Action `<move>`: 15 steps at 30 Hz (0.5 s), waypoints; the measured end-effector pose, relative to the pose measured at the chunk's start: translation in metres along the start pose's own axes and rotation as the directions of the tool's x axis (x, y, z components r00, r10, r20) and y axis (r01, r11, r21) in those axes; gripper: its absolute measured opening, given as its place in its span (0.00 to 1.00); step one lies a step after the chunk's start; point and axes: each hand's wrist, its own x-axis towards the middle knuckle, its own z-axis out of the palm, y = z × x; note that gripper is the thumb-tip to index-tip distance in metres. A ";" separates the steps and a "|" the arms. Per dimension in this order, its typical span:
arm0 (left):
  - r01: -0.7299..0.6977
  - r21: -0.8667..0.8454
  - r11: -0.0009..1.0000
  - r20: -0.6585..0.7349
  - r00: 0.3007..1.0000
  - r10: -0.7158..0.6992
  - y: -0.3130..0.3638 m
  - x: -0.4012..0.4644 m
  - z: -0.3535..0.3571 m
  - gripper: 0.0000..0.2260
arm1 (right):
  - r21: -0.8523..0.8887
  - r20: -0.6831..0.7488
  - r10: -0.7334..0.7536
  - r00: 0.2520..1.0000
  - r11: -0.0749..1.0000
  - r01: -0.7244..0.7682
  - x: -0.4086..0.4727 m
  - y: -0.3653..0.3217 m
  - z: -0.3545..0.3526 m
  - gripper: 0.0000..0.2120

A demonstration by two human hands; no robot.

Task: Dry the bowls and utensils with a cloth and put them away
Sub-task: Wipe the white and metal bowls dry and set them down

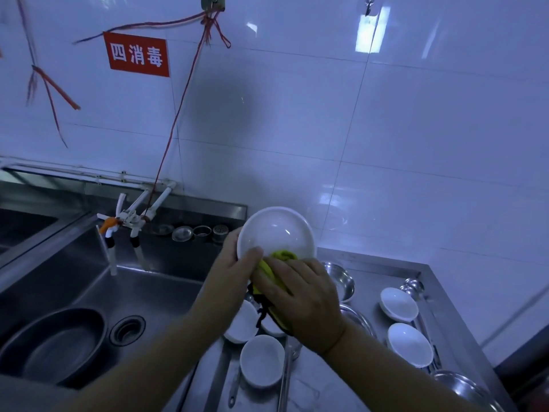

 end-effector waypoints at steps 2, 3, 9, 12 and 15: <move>-0.070 0.003 0.998 -0.033 0.997 0.070 -0.008 -0.002 0.003 0.12 | 0.017 0.000 0.033 0.999 0.999 -0.033 -0.005 -0.009 0.006 0.11; -0.100 0.019 0.995 -0.020 0.995 0.100 -0.008 0.000 0.001 0.11 | 0.027 0.000 0.023 1.000 0.999 -0.023 -0.008 -0.009 0.007 0.12; -0.129 0.318 0.939 0.217 0.974 0.061 0.007 0.021 -0.018 0.17 | 0.170 0.030 -0.331 0.943 0.931 0.322 -0.014 0.033 -0.001 0.14; -0.086 0.494 0.866 0.404 0.904 -0.141 0.024 0.037 -0.026 0.18 | 0.218 0.063 -0.452 0.890 0.877 0.429 -0.014 0.046 0.002 0.13; -0.015 0.412 0.911 0.310 0.943 -0.125 0.024 0.042 -0.026 0.15 | 0.160 0.080 -0.342 0.936 0.932 0.326 -0.011 0.041 0.011 0.11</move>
